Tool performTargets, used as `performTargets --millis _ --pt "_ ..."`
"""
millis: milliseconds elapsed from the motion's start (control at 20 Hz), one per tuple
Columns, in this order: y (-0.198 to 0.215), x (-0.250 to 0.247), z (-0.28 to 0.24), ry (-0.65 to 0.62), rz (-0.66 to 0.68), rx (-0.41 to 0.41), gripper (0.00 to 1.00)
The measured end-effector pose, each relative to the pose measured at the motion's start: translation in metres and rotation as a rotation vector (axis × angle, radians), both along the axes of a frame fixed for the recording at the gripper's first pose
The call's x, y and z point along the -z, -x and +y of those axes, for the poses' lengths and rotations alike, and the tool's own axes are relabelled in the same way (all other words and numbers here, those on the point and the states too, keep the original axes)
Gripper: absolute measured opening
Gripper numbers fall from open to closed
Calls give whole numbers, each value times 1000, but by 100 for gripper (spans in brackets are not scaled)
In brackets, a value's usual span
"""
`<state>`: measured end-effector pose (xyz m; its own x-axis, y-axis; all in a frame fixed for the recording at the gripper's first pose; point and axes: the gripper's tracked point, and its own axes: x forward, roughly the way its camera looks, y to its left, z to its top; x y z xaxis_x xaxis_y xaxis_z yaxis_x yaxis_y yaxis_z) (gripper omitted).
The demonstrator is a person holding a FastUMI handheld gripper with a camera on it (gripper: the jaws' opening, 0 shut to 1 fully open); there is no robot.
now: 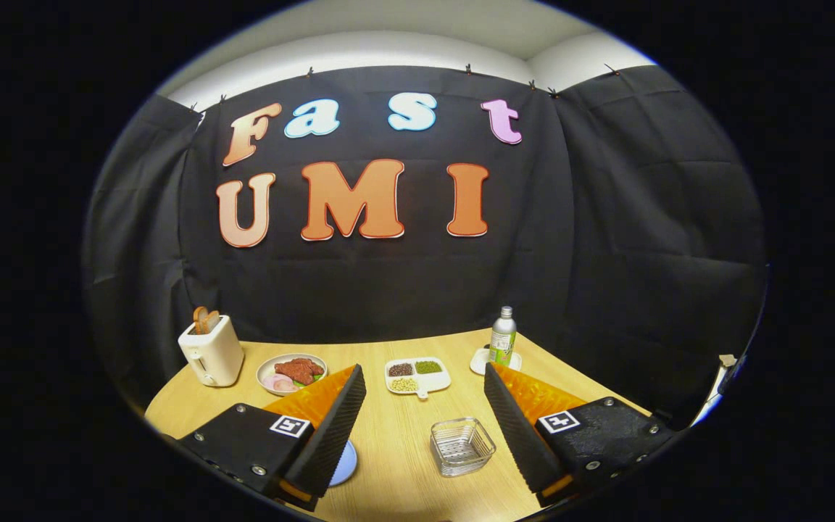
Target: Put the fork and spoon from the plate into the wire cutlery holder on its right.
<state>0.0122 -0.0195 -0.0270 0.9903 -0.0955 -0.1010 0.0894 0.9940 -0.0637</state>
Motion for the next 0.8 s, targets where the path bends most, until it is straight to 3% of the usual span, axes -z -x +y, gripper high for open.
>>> performTargets --millis 500,800 --pt "0 12 23 -70 22 -31 99" --pt "0 63 72 -69 102 -83 98"
